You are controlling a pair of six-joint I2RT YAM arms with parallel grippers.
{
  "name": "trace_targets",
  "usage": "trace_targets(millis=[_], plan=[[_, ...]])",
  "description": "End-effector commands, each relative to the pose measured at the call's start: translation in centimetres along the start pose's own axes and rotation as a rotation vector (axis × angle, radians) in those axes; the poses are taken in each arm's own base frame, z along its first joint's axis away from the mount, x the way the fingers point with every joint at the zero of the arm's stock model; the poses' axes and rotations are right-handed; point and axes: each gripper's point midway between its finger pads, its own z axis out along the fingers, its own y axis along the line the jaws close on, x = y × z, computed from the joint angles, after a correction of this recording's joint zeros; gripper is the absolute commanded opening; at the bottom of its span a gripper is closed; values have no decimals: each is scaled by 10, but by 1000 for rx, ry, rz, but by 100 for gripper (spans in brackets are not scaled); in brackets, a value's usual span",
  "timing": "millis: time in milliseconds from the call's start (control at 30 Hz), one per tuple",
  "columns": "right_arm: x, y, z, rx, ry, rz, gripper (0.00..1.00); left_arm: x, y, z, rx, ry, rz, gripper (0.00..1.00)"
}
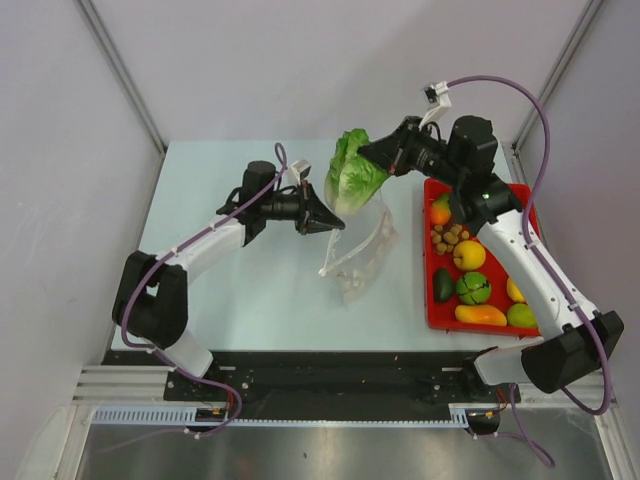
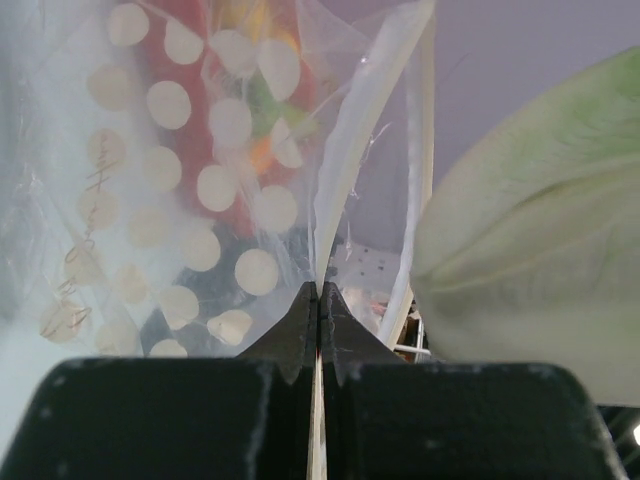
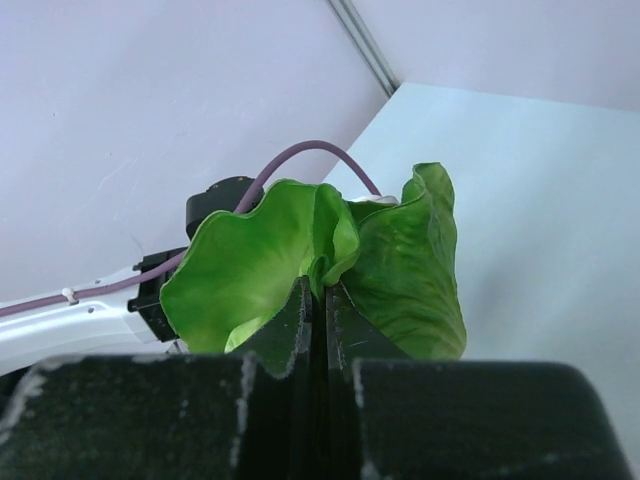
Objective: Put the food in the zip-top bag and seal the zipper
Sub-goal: Place the fake vegetable in the zipper food storage bag.
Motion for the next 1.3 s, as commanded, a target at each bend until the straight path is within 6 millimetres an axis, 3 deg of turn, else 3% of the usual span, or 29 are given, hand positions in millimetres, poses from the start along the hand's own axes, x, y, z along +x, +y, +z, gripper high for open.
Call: trace_targets(millis=[0,100,233,333,567,633,733,867,1100,1267], plan=[[-31,23,-1,-56,-121,-27,0,-4,-8,-5,50,-5,29,0],[-4,14,-3,-29,-32,1,0,-7,-1,-9,50,-16,-1,0],[48,-13,-10,37,94,-62,0,-9,6,-13,42,-25,-14,0],[71,-27,-16,73,167,-106,0,-8,7,-14,36,-19,-4,0],[105,-36,-21,108,294,-295,0,-8,8,-15,19,-21,6,0],[122,-35,-18,96,345,-308,0,-8,7,-15,20,-22,8,0],[133,-33,-9,63,352,-286,0,-9,7,-15,17,-15,4,0],[150,-44,1,70,391,-287,0,-8,5,-16,16,-14,13,0],[187,-59,-11,71,532,-317,0,-7,-3,-21,8,-31,54,0],[213,-45,-14,-35,621,-366,4,-6,-3,-23,-11,-26,80,0]])
